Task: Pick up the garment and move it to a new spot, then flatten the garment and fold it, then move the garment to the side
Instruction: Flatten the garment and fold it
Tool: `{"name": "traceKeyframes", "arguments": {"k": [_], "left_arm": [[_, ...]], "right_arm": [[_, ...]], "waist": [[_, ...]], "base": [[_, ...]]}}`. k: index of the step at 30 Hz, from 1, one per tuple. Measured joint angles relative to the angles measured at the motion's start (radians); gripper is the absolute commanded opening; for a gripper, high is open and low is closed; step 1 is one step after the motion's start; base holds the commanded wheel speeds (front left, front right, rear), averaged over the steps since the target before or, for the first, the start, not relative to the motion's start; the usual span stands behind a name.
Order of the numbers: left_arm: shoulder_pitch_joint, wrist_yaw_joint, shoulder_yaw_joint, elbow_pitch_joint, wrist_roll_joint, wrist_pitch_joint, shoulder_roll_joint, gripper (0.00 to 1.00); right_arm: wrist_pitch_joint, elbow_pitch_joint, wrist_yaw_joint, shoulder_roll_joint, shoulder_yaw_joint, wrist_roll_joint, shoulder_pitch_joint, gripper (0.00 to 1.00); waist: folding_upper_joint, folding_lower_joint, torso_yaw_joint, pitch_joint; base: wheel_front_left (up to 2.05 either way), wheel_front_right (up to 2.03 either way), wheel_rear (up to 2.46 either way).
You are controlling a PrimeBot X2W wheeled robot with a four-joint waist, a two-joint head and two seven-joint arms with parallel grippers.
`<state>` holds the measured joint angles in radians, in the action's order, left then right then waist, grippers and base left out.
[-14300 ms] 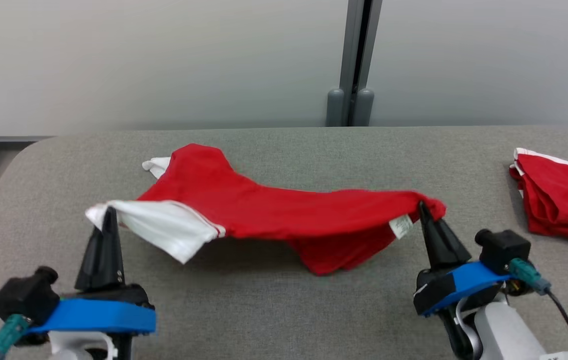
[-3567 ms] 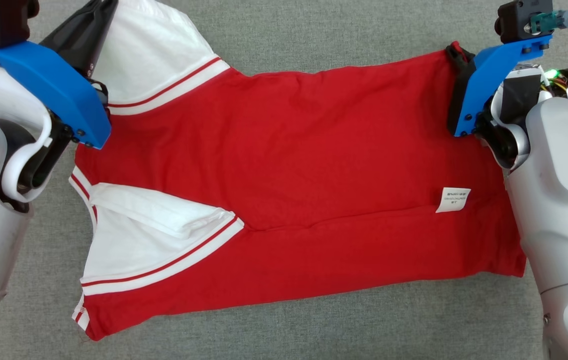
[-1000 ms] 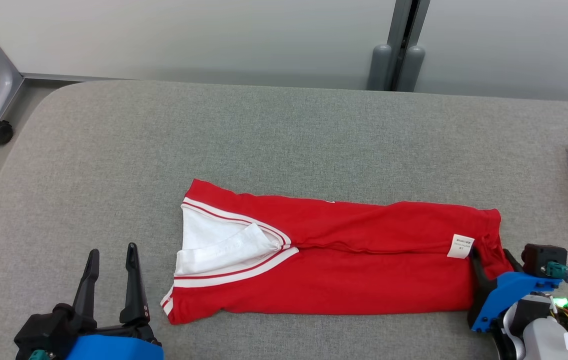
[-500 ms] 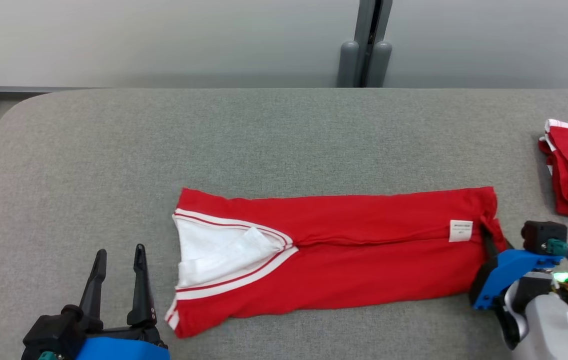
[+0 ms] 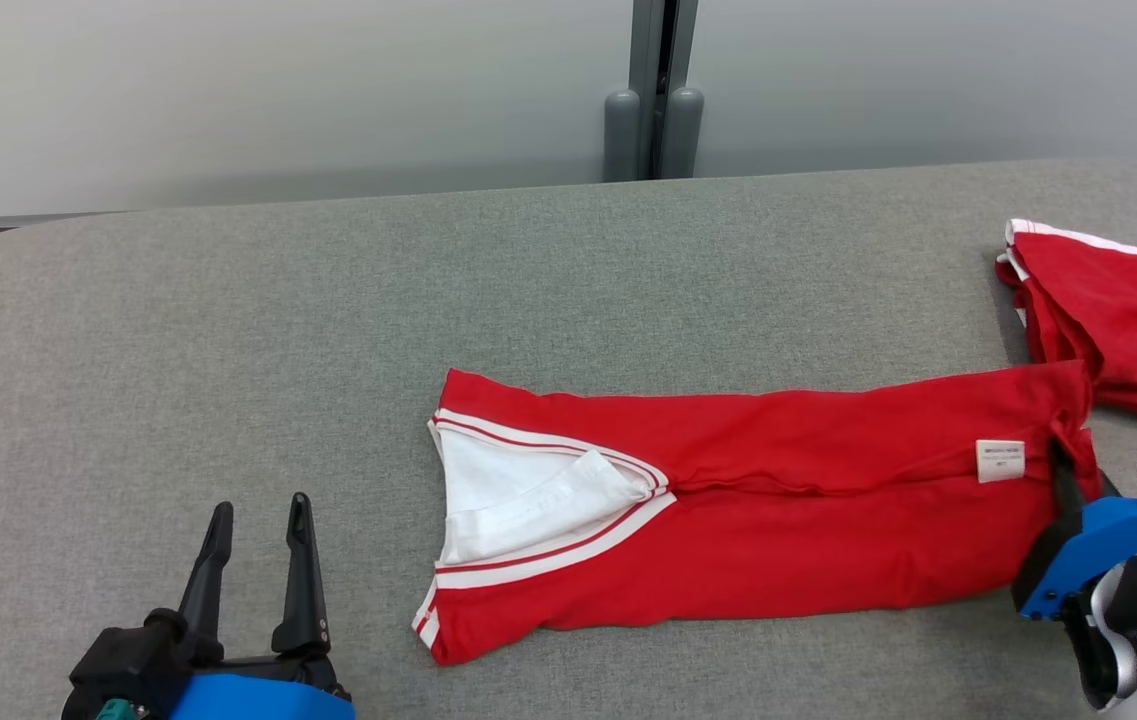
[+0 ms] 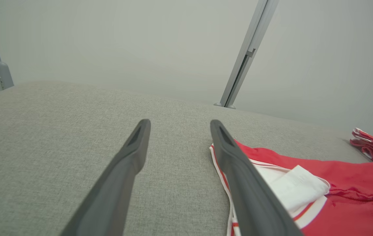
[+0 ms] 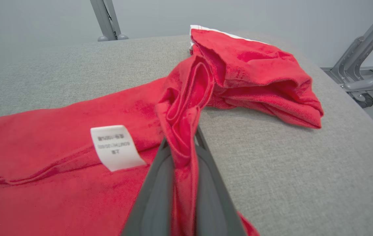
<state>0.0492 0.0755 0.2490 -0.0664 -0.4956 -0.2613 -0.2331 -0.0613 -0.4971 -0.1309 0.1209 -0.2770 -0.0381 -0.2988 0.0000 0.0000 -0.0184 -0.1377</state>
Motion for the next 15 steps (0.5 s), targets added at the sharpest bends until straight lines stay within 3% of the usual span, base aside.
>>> {"name": "traceKeyframes", "arguments": {"k": [8, 12, 15], "left_arm": [[-0.010, -0.006, 0.007, -0.019, -0.006, 0.001, 0.003, 1.00], [-0.010, -0.006, 0.008, -0.021, -0.007, 0.001, 0.002, 1.00], [-0.010, -0.006, 0.007, -0.023, -0.011, 0.003, -0.001, 1.00]], "right_arm": [[-0.040, 0.097, 0.000, -0.057, 0.145, -0.127, 0.012, 0.00], [-0.051, 0.136, 0.000, -0.067, 0.262, -0.212, 0.017, 0.00], [-0.040, 0.148, 0.000, -0.068, 0.389, -0.347, 0.017, 0.00]], "waist": [[0.0000, 0.0000, 0.039, 0.024], [0.0000, 0.0000, 0.066, 0.035], [0.0000, 0.0000, 0.085, 0.039]], "base": [[0.00, 0.00, 0.00], [0.00, 0.00, 0.00], [0.00, 0.00, 0.00]]}}
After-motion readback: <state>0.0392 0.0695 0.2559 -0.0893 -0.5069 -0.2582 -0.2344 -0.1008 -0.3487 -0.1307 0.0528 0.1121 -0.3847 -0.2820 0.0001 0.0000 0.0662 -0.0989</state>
